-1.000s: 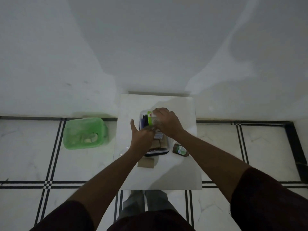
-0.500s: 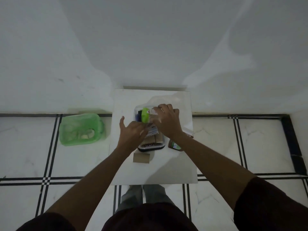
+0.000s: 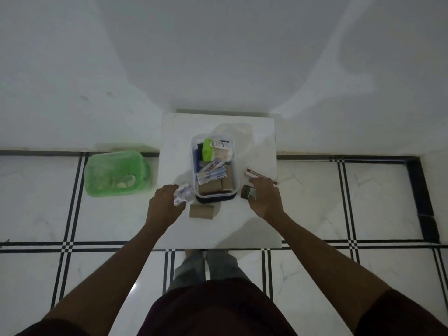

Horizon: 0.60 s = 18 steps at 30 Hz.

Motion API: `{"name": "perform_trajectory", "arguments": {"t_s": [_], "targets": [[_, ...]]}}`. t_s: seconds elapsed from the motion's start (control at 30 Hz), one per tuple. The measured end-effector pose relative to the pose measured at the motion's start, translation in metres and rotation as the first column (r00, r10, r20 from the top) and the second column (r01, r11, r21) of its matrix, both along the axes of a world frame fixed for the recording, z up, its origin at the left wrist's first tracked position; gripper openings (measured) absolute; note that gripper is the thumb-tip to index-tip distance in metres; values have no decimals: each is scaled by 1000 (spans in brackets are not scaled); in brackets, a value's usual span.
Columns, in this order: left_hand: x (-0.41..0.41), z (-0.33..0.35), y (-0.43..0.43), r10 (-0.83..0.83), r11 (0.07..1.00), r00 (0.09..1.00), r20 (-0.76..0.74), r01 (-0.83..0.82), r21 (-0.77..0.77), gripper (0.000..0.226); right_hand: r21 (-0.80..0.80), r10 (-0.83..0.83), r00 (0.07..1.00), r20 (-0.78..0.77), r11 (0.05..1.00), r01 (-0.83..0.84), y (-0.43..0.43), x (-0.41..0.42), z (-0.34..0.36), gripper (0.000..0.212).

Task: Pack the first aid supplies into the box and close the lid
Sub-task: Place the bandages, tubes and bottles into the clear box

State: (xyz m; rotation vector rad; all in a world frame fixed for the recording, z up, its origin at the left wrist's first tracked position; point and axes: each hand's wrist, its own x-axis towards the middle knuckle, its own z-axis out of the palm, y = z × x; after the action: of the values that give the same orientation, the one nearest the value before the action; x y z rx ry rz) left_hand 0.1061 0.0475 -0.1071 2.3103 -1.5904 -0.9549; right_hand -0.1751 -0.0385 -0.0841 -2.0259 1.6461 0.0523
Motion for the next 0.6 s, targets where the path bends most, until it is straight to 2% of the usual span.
{"name": "perform_trajectory", "arguments": {"t_s": [0.07, 0.17, 0.23, 0.3, 0.37, 0.47, 0.53, 0.6], "targets": [[-2, -4, -4, -20, 999, 1000, 18, 20, 28, 51, 47, 44, 998, -50, 998, -42, 2, 0, -7, 51], [-8, -1, -11, -124, 980, 976, 178, 148, -131, 33, 44, 94, 991, -95, 995, -90, 2, 3, -16, 45], [-14, 1, -9, -236, 918, 930, 283, 309, -249, 25, 29, 104, 991, -89, 994, -102, 3, 3, -20, 39], [-18, 0, -3, -374, 842, 876, 305, 459, -284, 23, 8, 102, 992, -73, 995, -102, 3, 3, -24, 34], [-15, -4, 3, -488, 774, 807, 332, 576, -263, 20, -20, 94, 993, -71, 995, -96, 4, 5, -26, 31], [-7, -12, 6, -613, 710, 691, 383, 694, -116, 22, -76, 83, 995, -46, 993, -86, 4, 6, -26, 30], [-5, -15, 7, -627, 712, 666, 404, 701, -50, 18, -67, 74, 997, -30, 995, -76, 3, 7, -21, 31], [-7, -14, 9, -614, 729, 679, 402, 684, -41, 13, -34, 23, 1000, 19, 999, -23, 2, 9, -15, 31]]}}
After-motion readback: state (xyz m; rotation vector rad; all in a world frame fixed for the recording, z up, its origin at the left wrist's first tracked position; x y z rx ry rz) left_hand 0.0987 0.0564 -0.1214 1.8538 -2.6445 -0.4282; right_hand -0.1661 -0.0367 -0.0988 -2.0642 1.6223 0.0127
